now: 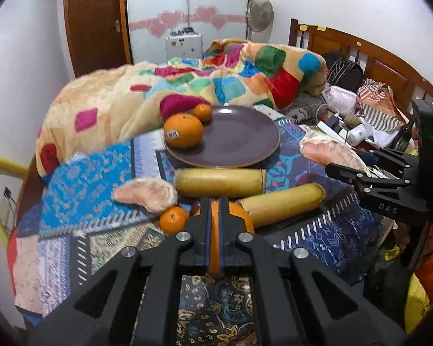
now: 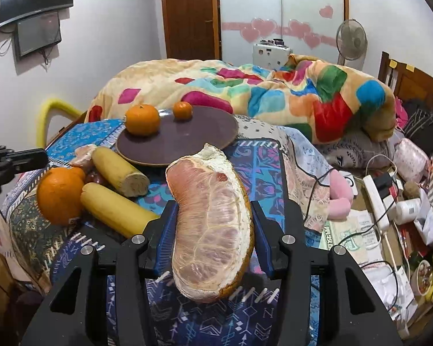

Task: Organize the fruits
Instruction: 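Grasp the second large orange with the left gripper while the right gripper grasps a pomelo segment, then lift both fruits onto the brown plate and release them, then withdraw both grippers and move toward the mandarin and yellow cylinder, then grasp the small mandarin with the left gripper while the right gripper grasps the yellow cylinder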

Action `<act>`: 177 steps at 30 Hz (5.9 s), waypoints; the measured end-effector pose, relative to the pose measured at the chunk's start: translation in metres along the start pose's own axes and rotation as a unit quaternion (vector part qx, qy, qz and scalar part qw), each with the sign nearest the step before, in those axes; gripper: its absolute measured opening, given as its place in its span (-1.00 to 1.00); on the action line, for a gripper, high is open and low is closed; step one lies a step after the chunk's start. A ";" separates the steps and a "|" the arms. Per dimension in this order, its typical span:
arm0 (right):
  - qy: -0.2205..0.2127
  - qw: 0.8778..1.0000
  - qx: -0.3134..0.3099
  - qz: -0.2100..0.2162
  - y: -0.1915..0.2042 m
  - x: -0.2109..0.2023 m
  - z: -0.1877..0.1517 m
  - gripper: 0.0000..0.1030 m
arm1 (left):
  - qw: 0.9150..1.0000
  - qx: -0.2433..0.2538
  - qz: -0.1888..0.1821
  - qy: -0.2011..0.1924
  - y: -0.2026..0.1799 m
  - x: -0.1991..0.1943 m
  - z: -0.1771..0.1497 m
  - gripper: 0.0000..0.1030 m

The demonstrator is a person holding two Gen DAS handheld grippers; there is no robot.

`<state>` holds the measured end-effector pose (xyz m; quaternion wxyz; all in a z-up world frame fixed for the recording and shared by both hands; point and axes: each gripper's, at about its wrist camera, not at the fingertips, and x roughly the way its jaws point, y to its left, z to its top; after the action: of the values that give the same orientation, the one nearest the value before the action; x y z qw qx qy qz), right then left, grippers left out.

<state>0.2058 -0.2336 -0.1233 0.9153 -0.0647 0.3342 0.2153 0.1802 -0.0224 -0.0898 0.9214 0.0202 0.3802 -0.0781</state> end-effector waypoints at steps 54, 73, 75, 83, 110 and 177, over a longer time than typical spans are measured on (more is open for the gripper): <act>-0.062 0.998 0.002 0.008 -0.006 0.008 0.058 -0.11 | 0.997 -0.020 0.004 -0.070 0.015 0.017 0.068 0.12; 0.003 1.000 -0.024 -0.007 -0.015 0.099 0.092 -0.12 | 1.000 0.008 -0.007 -0.011 0.012 0.113 0.127 0.11; 0.009 0.999 -0.031 -0.009 -0.014 0.105 0.093 -0.12 | 1.000 0.012 -0.007 -0.007 0.010 0.119 0.131 0.11; 0.035 0.998 -0.047 -0.003 -0.011 0.125 0.095 -0.11 | 1.000 0.024 0.000 0.009 0.000 0.145 0.141 0.11; 0.029 0.998 -0.055 0.005 -0.006 0.096 0.089 -0.09 | 1.000 0.016 0.006 0.003 0.000 0.133 0.143 0.12; 0.076 0.985 -0.149 0.049 0.065 0.010 -0.021 -0.29 | 0.999 -0.003 0.006 0.046 0.043 0.028 -0.046 -0.36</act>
<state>0.1722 -0.1766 -0.1440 0.8558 -0.2001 0.3697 0.3013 0.1748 0.0207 -0.1429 0.9035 0.0230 0.4223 -0.0701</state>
